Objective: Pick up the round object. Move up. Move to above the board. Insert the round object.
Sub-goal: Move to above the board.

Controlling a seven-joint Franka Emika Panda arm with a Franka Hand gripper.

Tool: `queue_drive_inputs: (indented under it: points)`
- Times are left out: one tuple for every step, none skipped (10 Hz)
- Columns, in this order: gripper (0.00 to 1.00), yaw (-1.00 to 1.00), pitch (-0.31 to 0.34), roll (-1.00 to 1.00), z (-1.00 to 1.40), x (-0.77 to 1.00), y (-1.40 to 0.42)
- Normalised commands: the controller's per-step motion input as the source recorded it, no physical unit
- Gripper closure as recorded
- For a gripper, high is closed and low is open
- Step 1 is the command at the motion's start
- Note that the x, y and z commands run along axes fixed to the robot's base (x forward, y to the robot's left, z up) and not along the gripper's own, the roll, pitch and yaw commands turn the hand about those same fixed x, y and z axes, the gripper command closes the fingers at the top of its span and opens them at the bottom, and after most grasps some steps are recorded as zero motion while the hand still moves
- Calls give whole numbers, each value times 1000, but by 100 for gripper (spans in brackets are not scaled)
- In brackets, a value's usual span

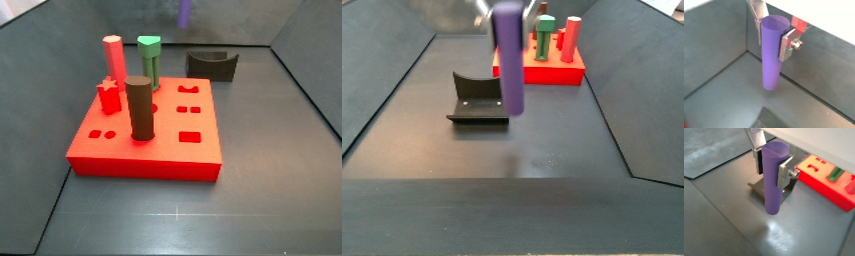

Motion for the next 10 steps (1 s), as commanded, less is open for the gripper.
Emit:
queue_drive_inputs:
  points:
    - [100, 11, 44, 69, 1000, -262, -286]
    - [100, 8, 33, 69, 778, -166, -170]
    - [100, 10, 36, 65, 585, -107, -108]
    - [100, 12, 47, 60, 326, -52, -62]
    - [100, 13, 61, 55, 200, -31, -46]
    - [100, 87, 34, 257, 121, -87, -1000]
    - [100, 88, 30, 257, 122, -87, -1000]
    - [100, 43, -41, 232, 126, -101, -1000]
    - [100, 27, -57, 159, 125, -104, -1000]
    - [100, 16, -52, 94, 122, -102, -1000]
